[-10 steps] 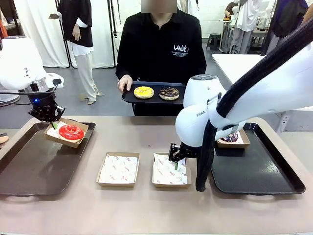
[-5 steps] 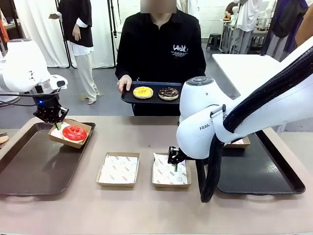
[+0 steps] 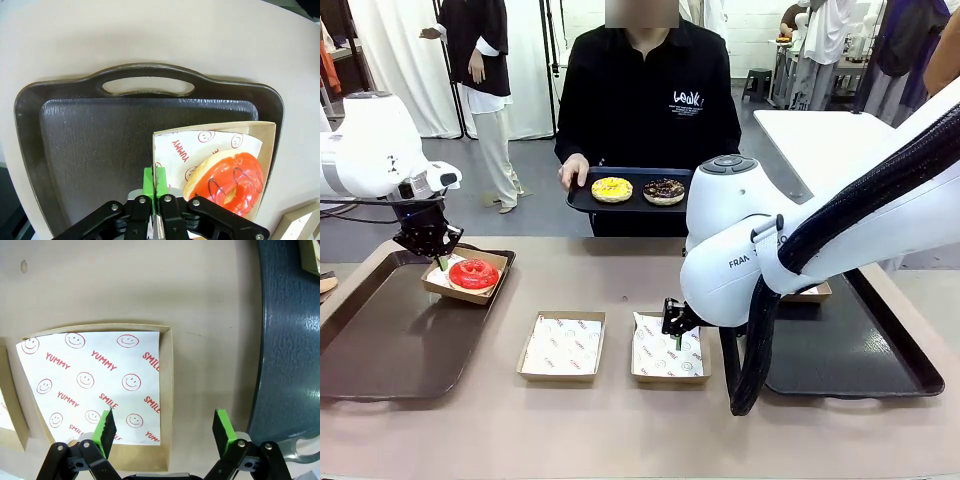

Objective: Individually package the donuts and arrange them on the tray.
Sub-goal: Place the picked Paper togo box on the Handle tray while simultaneously picking up another Paper togo box from the table with the other hand.

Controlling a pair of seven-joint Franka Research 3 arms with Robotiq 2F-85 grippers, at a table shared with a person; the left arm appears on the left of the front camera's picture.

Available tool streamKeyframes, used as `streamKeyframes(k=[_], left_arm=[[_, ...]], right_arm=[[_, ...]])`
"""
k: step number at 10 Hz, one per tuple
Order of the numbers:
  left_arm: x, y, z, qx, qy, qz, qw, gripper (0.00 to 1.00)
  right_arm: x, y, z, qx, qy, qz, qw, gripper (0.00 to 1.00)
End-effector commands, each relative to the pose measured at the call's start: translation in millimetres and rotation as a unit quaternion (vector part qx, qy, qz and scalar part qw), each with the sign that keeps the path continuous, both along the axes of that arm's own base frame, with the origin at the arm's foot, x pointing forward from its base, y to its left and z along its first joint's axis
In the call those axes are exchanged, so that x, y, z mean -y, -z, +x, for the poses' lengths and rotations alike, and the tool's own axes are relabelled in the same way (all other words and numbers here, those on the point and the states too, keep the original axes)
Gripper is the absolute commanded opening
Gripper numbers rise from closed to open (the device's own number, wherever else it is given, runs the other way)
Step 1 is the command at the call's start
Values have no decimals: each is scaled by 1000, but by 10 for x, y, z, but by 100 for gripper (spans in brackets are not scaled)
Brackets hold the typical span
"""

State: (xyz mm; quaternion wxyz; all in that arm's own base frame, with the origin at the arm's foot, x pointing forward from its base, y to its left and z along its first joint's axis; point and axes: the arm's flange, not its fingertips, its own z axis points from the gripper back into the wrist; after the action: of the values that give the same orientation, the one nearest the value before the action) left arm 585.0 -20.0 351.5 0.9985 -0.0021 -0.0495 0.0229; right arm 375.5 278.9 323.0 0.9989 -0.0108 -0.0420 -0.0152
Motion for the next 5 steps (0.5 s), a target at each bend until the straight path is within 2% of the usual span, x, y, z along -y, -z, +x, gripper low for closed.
streamKeyframes(k=[1, 4, 5], left_arm=[[18, -12, 53, 7, -3, 10, 1000, 1], [18, 15, 68, 7, -2, 15, 1000, 1], [14, 19, 70, 6, -4, 18, 1000, 42]], right_arm=[[-15, 48, -45, 14, 9, 1, 1000, 100], [-7, 52, -34, 13, 11, 3, 1000, 100], [-2, 52, -23, 13, 12, 4, 1000, 100]])
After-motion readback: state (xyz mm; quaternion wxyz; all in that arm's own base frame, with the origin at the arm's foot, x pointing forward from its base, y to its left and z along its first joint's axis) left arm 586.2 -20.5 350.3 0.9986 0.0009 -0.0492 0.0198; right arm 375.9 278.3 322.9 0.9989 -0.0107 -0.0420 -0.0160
